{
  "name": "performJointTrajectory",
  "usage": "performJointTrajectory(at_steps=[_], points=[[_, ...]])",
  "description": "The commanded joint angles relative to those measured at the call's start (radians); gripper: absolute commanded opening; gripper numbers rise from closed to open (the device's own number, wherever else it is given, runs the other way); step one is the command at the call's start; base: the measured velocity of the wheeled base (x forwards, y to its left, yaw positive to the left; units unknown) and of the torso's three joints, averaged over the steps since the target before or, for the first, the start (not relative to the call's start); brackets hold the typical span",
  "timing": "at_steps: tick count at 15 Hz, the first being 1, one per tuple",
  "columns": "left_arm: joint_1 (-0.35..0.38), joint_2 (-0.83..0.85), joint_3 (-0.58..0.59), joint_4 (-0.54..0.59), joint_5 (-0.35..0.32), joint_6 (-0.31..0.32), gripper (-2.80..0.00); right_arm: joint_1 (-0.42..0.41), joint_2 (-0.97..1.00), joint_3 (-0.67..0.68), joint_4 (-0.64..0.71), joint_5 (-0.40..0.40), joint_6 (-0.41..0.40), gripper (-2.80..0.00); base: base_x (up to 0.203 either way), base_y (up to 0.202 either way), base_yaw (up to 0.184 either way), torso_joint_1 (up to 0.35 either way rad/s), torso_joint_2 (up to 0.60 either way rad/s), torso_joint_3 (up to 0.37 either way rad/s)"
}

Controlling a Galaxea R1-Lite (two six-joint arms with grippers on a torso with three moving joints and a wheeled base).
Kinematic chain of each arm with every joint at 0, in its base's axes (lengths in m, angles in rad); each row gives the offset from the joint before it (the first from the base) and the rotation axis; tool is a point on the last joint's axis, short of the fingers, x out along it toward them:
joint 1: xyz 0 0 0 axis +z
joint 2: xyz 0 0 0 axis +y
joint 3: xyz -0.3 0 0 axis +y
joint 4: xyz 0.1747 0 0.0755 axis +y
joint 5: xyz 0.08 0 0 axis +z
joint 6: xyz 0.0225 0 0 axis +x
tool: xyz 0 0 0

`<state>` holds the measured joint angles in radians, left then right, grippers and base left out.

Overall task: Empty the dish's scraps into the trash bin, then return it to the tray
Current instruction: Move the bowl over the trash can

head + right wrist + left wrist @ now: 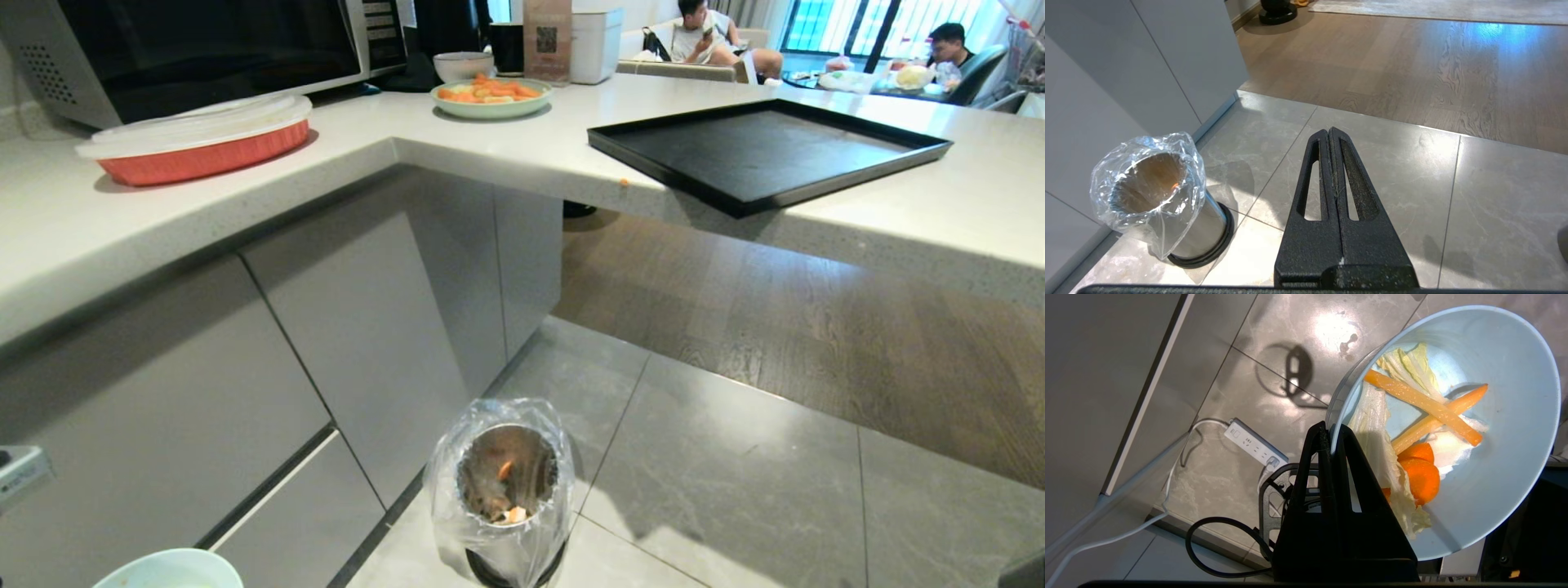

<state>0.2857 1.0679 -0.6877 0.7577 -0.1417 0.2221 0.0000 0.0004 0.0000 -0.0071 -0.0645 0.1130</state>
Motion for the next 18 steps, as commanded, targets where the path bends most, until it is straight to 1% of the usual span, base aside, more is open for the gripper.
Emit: performJointTrajectory(at_steps=[1,9,18], points=[[0.001,0.001,-0.004,0.003,-0.001,0.002,-2.80,0.000,0.001,0.000,-0.001,0.000,0.001,-2.80,0.000,0.000,0.000,0.000,0.00,0.000],[0.000,-0.003,0.000,0.003,-0.001,-0.010,-2.80,0.000,0.000,0.000,-0.001,0.000,0.001,-2.80,0.000,0.000,0.000,0.000,0.00,0.000],[0.000,-0.002,0.007,0.003,-0.002,-0.010,-2.80,0.000,0.001,0.000,-0.001,0.000,0.001,-2.80,0.000,0.000,0.000,0.000,0.00,0.000]])
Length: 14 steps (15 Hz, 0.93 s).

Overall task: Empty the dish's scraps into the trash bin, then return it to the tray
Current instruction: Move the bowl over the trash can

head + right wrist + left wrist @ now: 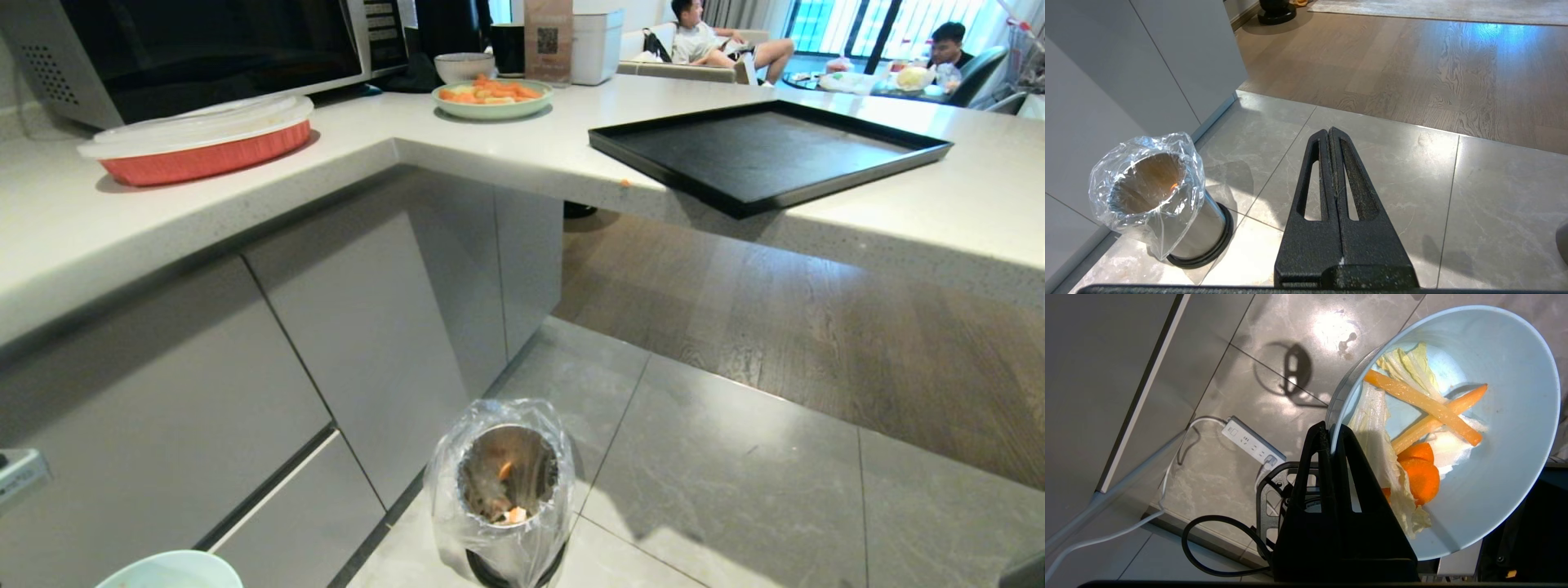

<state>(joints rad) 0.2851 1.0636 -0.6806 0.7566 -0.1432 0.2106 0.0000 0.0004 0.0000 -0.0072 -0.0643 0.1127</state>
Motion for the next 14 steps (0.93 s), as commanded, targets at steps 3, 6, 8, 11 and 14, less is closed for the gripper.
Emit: performJointTrajectory(at_steps=[3,6,8,11,14], points=[[0.002,0.002,0.001,0.004,-0.001,0.001,-2.80,0.000,0.001,0.000,0.000,0.000,0.001,-2.80,0.000,0.000,0.000,0.000,0.00,0.000],[0.002,0.004,0.001,0.004,-0.001,0.001,-2.80,0.000,0.001,0.000,0.000,0.000,0.001,-2.80,0.000,0.000,0.000,0.000,0.00,0.000],[0.002,0.006,0.001,0.004,-0.003,0.003,-2.80,0.000,0.001,0.000,0.000,0.000,0.001,-2.80,0.000,0.000,0.000,0.000,0.00,0.000],[0.003,0.005,0.004,0.005,-0.003,0.003,-2.80,0.000,0.000,0.000,0.000,0.000,0.001,-2.80,0.000,0.000,0.000,0.000,0.00,0.000],[0.005,0.004,0.013,0.004,-0.002,0.004,-2.80,0.000,0.001,0.000,0.000,0.000,0.001,-2.80,-0.001,-0.030,-0.007,-0.001,0.00,0.002]])
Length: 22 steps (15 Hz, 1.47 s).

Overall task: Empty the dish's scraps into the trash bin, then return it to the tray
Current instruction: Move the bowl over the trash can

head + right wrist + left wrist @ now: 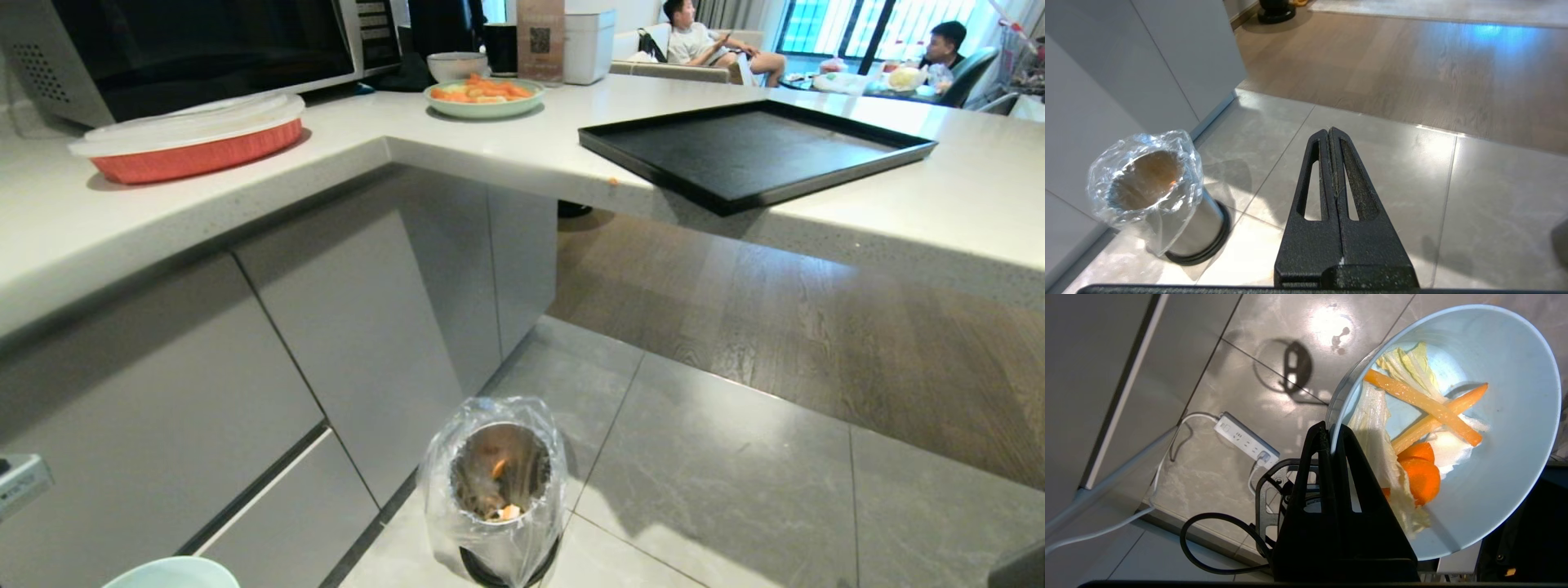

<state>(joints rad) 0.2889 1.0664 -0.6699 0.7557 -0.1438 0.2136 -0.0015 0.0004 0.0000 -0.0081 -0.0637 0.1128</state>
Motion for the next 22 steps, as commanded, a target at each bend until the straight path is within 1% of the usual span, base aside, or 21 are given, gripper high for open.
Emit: performJointTrajectory(at_steps=[1,9,22], points=[[0.001,0.001,0.003,0.005,0.000,0.001,-2.80,0.002,0.001,0.000,0.000,-0.001,0.001,-2.80,-0.001,-0.124,-0.010,0.007,0.01,0.002],[-0.001,-0.002,0.000,0.005,0.001,0.000,-2.80,0.002,0.001,0.000,0.000,-0.001,0.001,-2.80,0.000,-0.182,0.000,0.002,0.00,0.003],[-0.002,-0.002,0.003,0.005,0.006,-0.002,-2.80,0.002,0.001,0.000,0.000,-0.001,0.001,-2.80,0.000,-0.005,0.000,0.000,0.00,0.000]])
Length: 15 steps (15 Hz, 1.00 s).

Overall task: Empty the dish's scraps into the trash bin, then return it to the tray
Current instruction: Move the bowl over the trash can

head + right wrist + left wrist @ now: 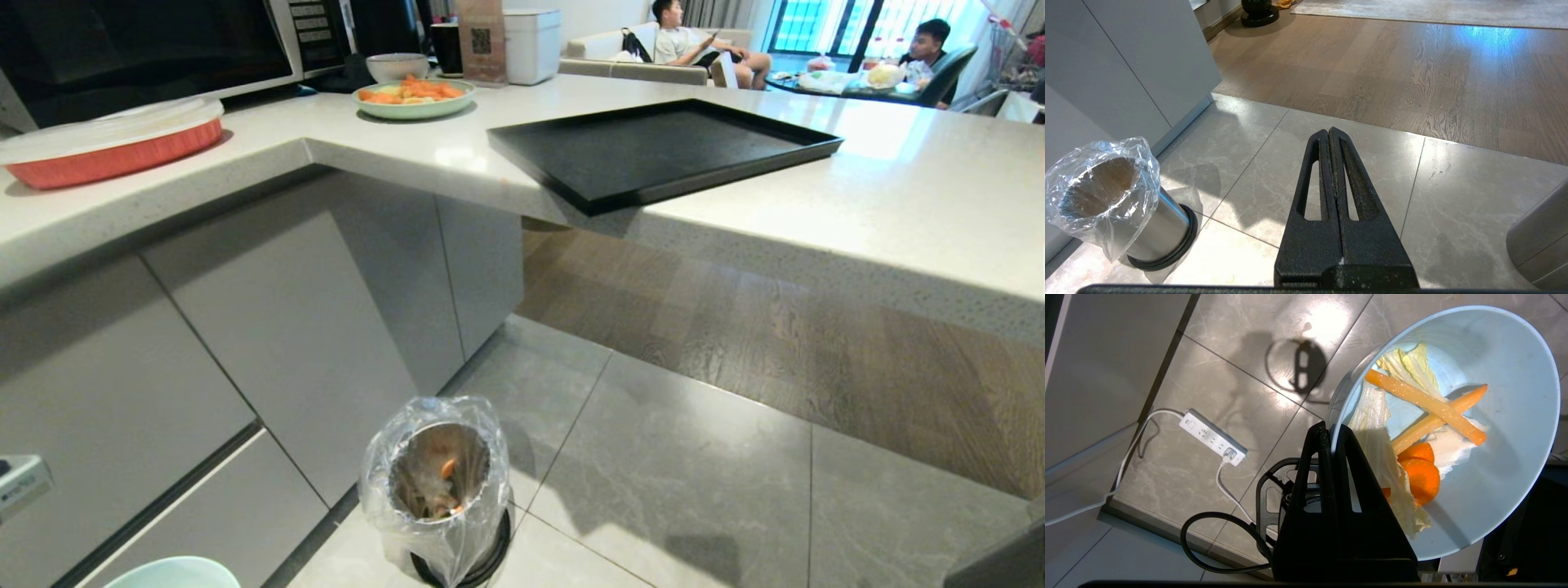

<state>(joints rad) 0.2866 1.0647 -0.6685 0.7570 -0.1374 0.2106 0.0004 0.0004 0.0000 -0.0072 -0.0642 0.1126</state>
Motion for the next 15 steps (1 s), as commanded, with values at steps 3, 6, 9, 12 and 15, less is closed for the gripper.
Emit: performJointTrajectory(at_steps=[3,6,9,12,15], points=[[0.000,-0.002,0.001,0.004,-0.001,0.001,-2.80,0.000,0.001,0.000,0.000,0.000,0.001,-2.80,0.000,0.000,0.000,0.000,0.00,0.000],[0.002,-0.003,0.003,0.004,0.001,0.001,-2.80,0.000,0.001,0.000,0.000,0.000,0.001,-2.80,0.000,0.000,0.000,0.000,0.00,0.000],[0.002,-0.003,0.003,0.004,0.001,0.001,-2.80,0.000,0.001,0.000,0.000,0.000,0.001,-2.80,-0.089,0.000,0.001,0.008,0.00,-0.001],[0.002,-0.003,0.004,0.005,0.001,0.001,-2.80,0.000,0.001,0.000,0.000,0.000,0.001,-2.80,-0.196,0.000,-0.001,0.003,0.00,0.002],[0.003,-0.002,0.003,0.005,0.001,0.001,-2.80,0.000,0.001,0.000,0.000,0.000,0.001,-2.80,-0.196,0.000,-0.002,0.003,0.00,0.003]])
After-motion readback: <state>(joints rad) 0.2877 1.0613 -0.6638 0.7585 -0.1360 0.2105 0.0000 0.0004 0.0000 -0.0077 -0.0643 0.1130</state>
